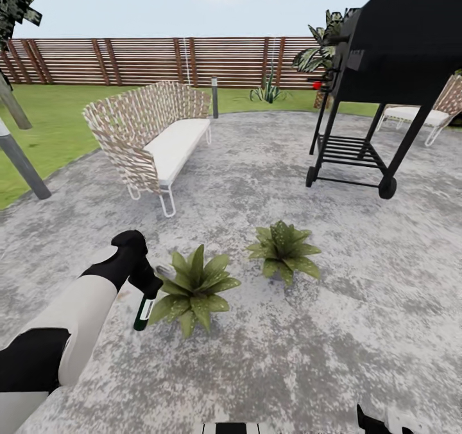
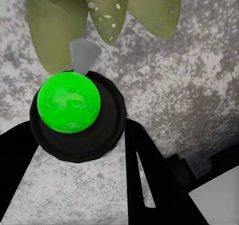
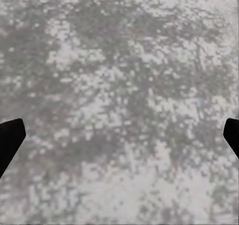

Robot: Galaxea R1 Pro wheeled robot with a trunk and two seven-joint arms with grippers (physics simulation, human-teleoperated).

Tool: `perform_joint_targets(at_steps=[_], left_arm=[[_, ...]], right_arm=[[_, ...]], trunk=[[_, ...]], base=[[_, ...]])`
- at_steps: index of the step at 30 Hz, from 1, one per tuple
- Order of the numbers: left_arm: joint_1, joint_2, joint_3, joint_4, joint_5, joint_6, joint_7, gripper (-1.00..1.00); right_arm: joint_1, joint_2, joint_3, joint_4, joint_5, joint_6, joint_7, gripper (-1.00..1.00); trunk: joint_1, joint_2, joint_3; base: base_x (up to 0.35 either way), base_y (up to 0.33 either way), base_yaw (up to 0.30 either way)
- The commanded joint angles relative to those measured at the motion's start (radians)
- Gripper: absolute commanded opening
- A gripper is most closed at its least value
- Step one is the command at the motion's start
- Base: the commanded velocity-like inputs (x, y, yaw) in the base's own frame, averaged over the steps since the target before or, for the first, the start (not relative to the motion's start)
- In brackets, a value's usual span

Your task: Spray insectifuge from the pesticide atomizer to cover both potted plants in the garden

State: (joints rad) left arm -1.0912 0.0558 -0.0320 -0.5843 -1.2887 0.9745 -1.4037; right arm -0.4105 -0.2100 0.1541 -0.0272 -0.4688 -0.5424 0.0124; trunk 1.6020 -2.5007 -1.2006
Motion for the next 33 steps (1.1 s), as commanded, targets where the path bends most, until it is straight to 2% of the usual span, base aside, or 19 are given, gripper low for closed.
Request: perform_joint_targets(at_steps=[1,6,12,17,21,25,28,30,33], left_arm=[[0.000,0.001,-0.003,-0.002,-0.005,0.010,-0.009,-1.00],[0.002,0.002,-0.003,-0.002,-0.006,0.010,-0.007,-1.00],[0.004,0.003,-0.004,-0.002,-0.006,0.010,-0.005,-1.00],[0.007,0.016,-0.005,-0.002,-0.006,0.009,-0.002,-1.00],[0.015,0.022,-0.005,0.007,-0.005,0.007,0.001,-1.00],[0.070,0.033,-0.004,0.002,-0.002,0.006,0.019,-1.00],[0.124,0.036,0.001,-0.001,0.001,0.008,0.082,-1.00],[0.180,0.044,0.008,-0.002,0.008,0.009,0.150,-1.00],[0.224,0.054,0.011,-0.003,0.020,0.008,0.208,-1.00]], right_arm=[[-0.001,0.000,0.008,0.001,-0.010,-0.004,0.001,1.00],[-0.001,0.000,0.008,0.001,-0.010,-0.004,0.001,1.00],[-0.001,0.000,0.008,0.001,-0.010,-0.004,0.001,1.00],[-0.001,0.000,0.008,0.001,-0.010,-0.004,0.001,1.00],[-0.001,0.000,0.008,0.001,-0.010,-0.004,0.001,1.00],[-0.001,0.000,0.008,0.001,-0.010,-0.004,0.001,1.00],[-0.001,0.001,0.008,0.001,-0.010,-0.004,0.001,1.00],[-0.001,0.000,0.008,0.001,-0.010,-0.004,0.001,1.00],[-0.001,0.000,0.008,0.002,-0.009,-0.004,0.002,1.00]], trunk=[[0.000,0.000,-0.001],[0.000,0.000,-0.001],[0.000,0.000,-0.001],[0.000,0.000,-0.001],[0.000,0.000,-0.001],[0.000,0.000,-0.001],[0.000,0.000,-0.001],[0.000,0.000,-0.001],[0.000,0.000,-0.001]], base=[[-0.031,0.331,-0.280],[-0.182,0.270,-0.262],[-0.165,0.255,-0.028],[0.098,0.301,-0.004],[0.231,0.256,-0.196],[0.237,0.240,-0.216],[0.113,0.097,-0.037],[0.025,0.021,-0.008],[0.007,0.005,-0.002]])
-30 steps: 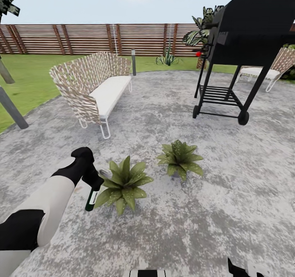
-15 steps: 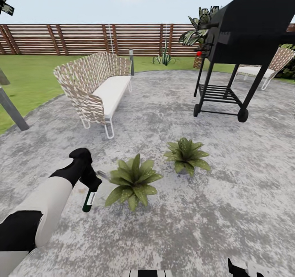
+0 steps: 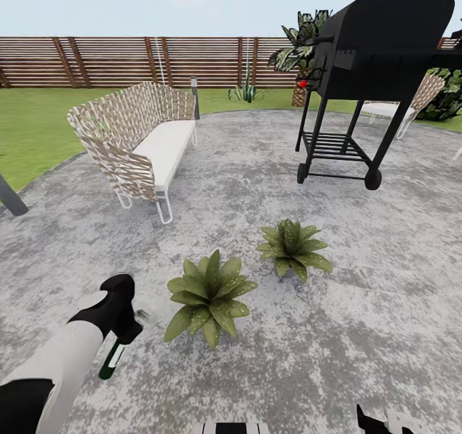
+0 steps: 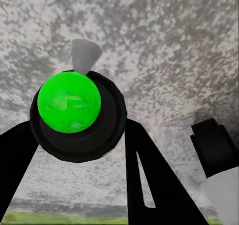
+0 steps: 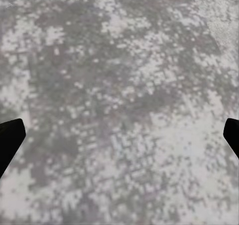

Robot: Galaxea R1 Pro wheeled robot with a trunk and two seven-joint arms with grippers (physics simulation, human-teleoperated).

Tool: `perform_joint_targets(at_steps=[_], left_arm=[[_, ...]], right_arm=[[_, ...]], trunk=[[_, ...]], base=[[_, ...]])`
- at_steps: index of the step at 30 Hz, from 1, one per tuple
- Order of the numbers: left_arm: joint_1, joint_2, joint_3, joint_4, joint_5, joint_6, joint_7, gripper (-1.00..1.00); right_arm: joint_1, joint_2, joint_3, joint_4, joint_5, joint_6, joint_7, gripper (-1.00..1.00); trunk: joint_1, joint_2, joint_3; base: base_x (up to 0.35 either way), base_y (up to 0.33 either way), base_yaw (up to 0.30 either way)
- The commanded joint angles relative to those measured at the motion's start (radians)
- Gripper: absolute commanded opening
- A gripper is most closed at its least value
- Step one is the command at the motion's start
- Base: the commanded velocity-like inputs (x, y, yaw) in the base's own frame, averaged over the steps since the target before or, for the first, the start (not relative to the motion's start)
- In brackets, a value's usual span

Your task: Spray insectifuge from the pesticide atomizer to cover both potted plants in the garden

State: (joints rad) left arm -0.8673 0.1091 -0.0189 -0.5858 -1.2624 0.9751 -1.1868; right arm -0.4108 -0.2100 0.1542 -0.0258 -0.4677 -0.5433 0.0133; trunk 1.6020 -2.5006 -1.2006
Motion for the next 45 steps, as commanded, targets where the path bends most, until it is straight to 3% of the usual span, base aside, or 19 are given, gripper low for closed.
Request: perform_joint_targets(at_steps=[1,3,6,9,12,14,17,25,37,45], left_arm=[[0.011,0.002,-0.001,-0.002,0.004,0.006,0.000,-1.00],[0.024,0.003,-0.001,-0.011,0.034,0.002,0.008,-1.00],[0.032,0.003,-0.001,-0.039,0.102,-0.088,0.011,-1.00],[0.033,-0.003,-0.004,-0.040,0.145,-0.129,0.013,-1.00],[0.033,-0.007,-0.008,-0.051,0.155,-0.140,0.033,-1.00],[0.033,-0.009,-0.002,-0.051,0.159,-0.191,0.060,-1.00],[0.033,-0.013,-0.001,-0.041,0.162,-0.215,0.067,-1.00],[0.033,-0.014,-0.001,-0.037,0.163,-0.220,0.067,-1.00],[0.033,-0.011,-0.001,-0.038,0.163,-0.220,0.067,-1.00],[0.033,-0.006,-0.001,-0.036,0.163,-0.221,0.067,-1.00]], right_arm=[[-0.001,0.000,0.008,0.000,-0.010,-0.003,0.002,1.00],[0.000,0.000,0.008,0.001,-0.009,-0.003,0.002,1.00],[0.000,0.000,0.008,0.001,-0.009,-0.003,0.002,1.00],[0.000,0.000,0.008,0.001,-0.010,-0.003,0.000,1.00],[-0.001,0.000,0.008,0.001,-0.010,-0.003,-0.001,1.00],[0.000,0.000,0.008,0.001,-0.011,-0.003,-0.001,1.00],[0.000,0.000,0.008,0.000,-0.011,-0.003,-0.001,1.00],[-0.001,-0.002,0.008,0.000,-0.011,-0.003,-0.001,1.00],[-0.001,0.000,0.008,0.000,-0.011,-0.003,-0.001,1.00],[-0.001,0.000,0.008,0.001,-0.012,-0.003,-0.001,1.00]], trunk=[[0.000,0.000,-0.001],[0.000,0.000,-0.001],[0.000,0.000,-0.001],[0.000,0.000,-0.001],[0.000,0.000,-0.001],[0.000,0.000,-0.001],[0.000,0.000,-0.001],[0.000,0.000,0.000],[0.000,0.000,0.011],[0.000,0.000,0.015]], base=[[0.002,0.001,-0.001],[0.001,0.000,0.000],[0.000,0.000,0.000],[0.000,0.000,0.000],[0.000,0.000,0.000],[0.000,0.003,0.000],[0.000,0.182,0.000],[-0.018,0.272,-0.167],[-0.003,0.014,-0.266],[-0.113,0.149,-0.094]])
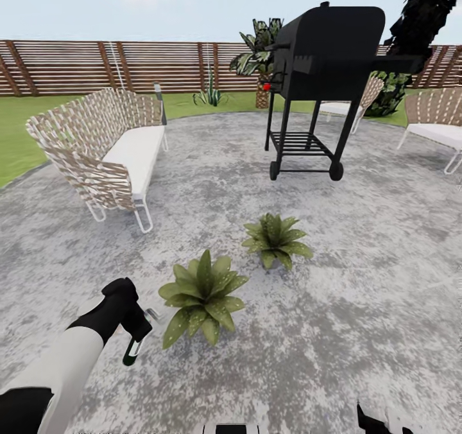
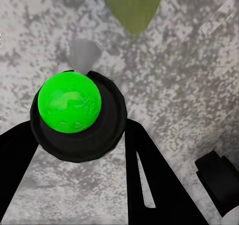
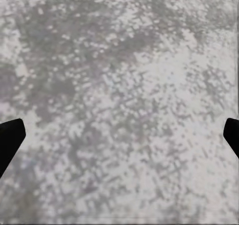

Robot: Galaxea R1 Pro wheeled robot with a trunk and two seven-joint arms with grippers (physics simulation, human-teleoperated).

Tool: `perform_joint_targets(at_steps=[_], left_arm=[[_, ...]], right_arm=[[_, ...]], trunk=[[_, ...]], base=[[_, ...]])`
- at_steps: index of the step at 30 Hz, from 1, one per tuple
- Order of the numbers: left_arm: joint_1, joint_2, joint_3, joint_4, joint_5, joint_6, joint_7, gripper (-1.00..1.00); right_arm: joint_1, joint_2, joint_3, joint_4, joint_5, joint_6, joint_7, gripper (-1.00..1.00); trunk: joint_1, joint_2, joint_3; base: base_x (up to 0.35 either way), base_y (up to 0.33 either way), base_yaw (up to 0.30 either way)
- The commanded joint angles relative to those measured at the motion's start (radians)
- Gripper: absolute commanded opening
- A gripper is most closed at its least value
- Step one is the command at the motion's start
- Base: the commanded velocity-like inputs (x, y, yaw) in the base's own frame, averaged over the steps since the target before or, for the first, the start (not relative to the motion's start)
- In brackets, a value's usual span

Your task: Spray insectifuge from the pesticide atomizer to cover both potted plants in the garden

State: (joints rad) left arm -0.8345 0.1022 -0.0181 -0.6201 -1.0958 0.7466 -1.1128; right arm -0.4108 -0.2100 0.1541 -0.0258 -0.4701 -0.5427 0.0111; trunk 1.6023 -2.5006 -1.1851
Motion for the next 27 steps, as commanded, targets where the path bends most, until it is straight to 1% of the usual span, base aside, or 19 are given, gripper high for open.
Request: perform_joint_targets(at_steps=[1,8,14,17,18,23,27], left_arm=[[0.000,0.001,-0.002,-0.002,-0.004,0.007,-0.007,-1.00],[0.000,0.002,-0.002,-0.006,-0.004,0.007,-0.006,-1.00],[0.000,0.003,0.002,-0.015,-0.004,0.008,-0.006,-1.00],[0.000,0.004,0.041,-0.015,-0.004,0.006,-0.006,-1.00],[0.000,0.004,0.048,-0.015,-0.004,0.005,-0.005,-1.00],[0.000,0.002,0.055,-0.016,-0.004,0.004,-0.005,-1.00],[0.000,0.000,0.055,-0.016,-0.004,0.004,-0.005,-1.00]], right_arm=[[-0.001,0.000,0.008,0.001,-0.010,-0.003,0.001,1.00],[0.000,0.000,0.008,0.001,-0.010,-0.003,0.001,1.00],[0.000,0.000,0.008,0.000,-0.010,-0.003,0.001,1.00],[-0.001,0.000,0.008,0.000,-0.010,-0.003,0.001,1.00],[-0.001,0.000,0.008,0.001,-0.010,-0.003,0.001,1.00],[-0.001,-0.002,0.008,0.001,-0.009,-0.003,0.001,1.00],[0.000,-0.002,0.008,0.001,-0.008,-0.003,0.001,1.00]], trunk=[[-0.001,0.000,0.000],[-0.001,0.000,0.008],[-0.001,0.000,0.015],[-0.001,0.000,0.016],[-0.001,0.000,0.016],[-0.001,0.000,0.016],[-0.001,0.000,0.016]], base=[[-0.180,0.242,-0.200],[-0.163,0.237,-0.218],[-0.012,0.048,-0.219],[0.000,0.251,-0.074],[0.000,0.290,-0.019],[0.001,0.301,-0.004],[0.105,0.302,0.000]])
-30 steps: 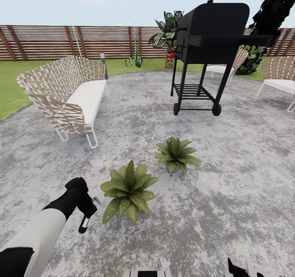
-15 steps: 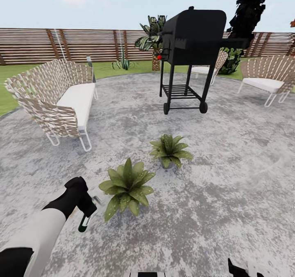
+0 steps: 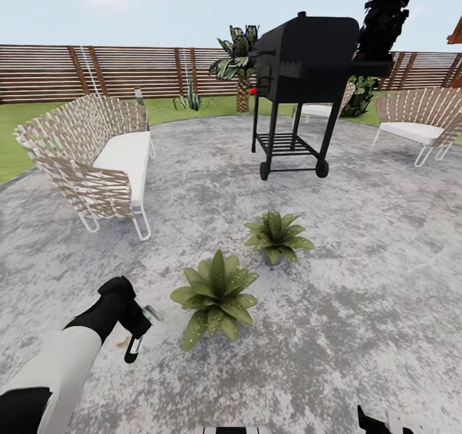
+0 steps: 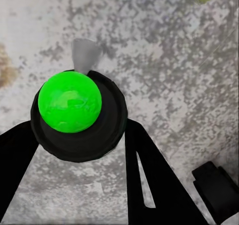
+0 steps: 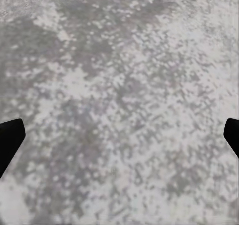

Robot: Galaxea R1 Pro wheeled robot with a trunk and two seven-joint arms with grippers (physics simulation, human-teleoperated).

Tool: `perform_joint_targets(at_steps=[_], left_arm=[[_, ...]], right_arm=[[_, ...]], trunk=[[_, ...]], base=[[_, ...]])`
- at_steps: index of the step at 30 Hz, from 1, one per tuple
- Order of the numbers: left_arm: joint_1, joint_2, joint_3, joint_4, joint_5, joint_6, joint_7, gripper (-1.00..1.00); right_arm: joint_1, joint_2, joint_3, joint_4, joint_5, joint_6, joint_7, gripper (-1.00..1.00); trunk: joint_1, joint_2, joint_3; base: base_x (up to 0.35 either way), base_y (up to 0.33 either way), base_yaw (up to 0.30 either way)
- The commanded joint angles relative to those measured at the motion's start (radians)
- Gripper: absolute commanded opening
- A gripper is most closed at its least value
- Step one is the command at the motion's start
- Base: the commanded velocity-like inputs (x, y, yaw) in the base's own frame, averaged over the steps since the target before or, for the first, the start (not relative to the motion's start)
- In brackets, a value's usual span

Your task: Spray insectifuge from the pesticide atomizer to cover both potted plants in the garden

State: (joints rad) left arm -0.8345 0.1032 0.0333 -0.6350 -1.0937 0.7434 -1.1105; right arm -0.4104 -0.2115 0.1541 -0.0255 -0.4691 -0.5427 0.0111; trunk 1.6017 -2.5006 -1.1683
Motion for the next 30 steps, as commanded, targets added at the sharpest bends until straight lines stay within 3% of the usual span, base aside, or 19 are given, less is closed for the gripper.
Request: perform_joint_targets(at_steps=[1,14,19,23,30], left_arm=[[0.000,0.000,0.004,-0.002,-0.006,0.007,-0.008,-1.00],[0.000,-0.006,0.004,-0.001,-0.006,0.007,-0.008,-1.00],[0.000,-0.006,0.010,-0.001,-0.003,0.009,-0.031,-1.00],[-0.002,-0.006,-0.003,0.000,0.017,0.005,-0.098,-1.00],[-0.015,0.002,-0.012,-0.003,0.008,-0.016,-0.104,-1.00]], right_arm=[[-0.001,0.000,0.009,0.001,-0.010,-0.003,0.001,1.00],[-0.001,0.001,0.009,-0.001,-0.011,-0.003,0.001,1.00],[-0.001,0.001,0.009,-0.001,-0.011,-0.003,0.001,1.00],[-0.001,0.001,0.009,-0.001,-0.011,-0.003,0.001,1.00],[-0.001,0.002,0.009,-0.001,-0.011,-0.003,0.002,1.00]], trunk=[[0.000,0.000,-0.001],[0.000,0.000,0.010],[0.000,0.000,0.015],[0.000,0.000,0.019],[0.000,0.000,0.022]], base=[[0.159,0.296,0.000],[0.073,0.291,-0.167],[0.000,0.041,-0.212],[0.000,0.002,-0.216],[0.000,0.000,-0.145]])
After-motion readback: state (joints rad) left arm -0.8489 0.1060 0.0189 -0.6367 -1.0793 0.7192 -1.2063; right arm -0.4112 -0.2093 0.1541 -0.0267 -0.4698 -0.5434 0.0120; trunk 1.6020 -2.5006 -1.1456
